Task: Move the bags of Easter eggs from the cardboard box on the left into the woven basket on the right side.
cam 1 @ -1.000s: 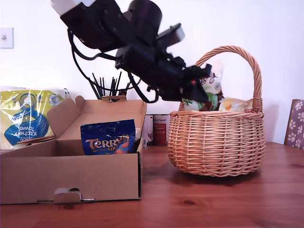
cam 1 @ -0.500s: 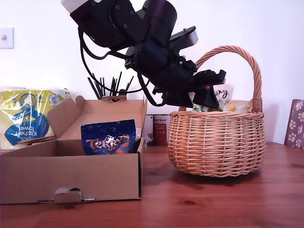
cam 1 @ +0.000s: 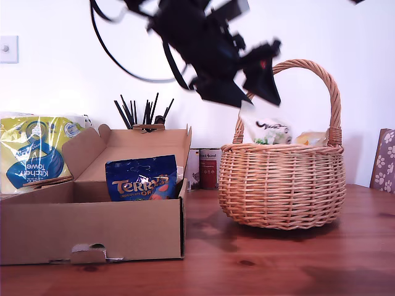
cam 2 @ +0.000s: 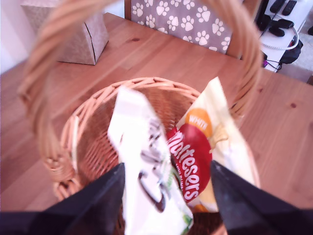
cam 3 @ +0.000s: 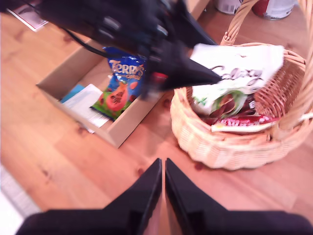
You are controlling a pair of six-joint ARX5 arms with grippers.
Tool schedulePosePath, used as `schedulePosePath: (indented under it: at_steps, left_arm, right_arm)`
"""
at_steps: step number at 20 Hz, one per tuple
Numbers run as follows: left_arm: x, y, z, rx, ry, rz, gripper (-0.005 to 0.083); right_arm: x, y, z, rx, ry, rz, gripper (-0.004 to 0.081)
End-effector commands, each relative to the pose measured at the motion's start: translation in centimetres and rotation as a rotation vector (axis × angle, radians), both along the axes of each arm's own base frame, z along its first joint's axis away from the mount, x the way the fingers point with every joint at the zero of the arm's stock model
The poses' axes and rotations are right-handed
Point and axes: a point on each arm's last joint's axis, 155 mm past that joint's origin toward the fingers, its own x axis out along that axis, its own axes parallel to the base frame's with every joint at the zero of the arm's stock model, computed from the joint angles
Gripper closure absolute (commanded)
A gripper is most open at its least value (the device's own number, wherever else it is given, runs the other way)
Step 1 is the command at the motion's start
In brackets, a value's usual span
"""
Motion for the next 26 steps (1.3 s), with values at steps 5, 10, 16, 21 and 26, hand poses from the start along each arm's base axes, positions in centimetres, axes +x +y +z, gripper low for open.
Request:
schedulePosePath:
  at_steps: [5,10,16,21,26]
  left_arm:
    - [-1.9,4.3,2.2,0.076,0.05,0.024,0.0416]
    - [-4.1,8.8,3.5,0.14,0.123,0.06,0.0792]
    - [-5.8,11.8,3.0,0.139,0.133,0.09,0.0793]
    - [-7.1,14.3,0.3,0.153,0.188,0.13,0.0793]
    - [-8.4,16.1,-0.2,0.112,0.202,0.172,0.0793]
  right_arm:
    - [4.3,-0.7,2.1,-0.056,-0.183,-0.07,0.0782]
    - [8.8,-2.2,2.0,-0.09,-0.221,-0.161,0.072]
    - [10.9,-0.5,0.9,-0.122,-0.143,-0.05,0.056]
    - [10.4,2.9,-4.5,-0.205,0.025,0.155,0.0509]
    - [10.4,5.0,-8.5,-0.288,0.141,0.262,0.0393]
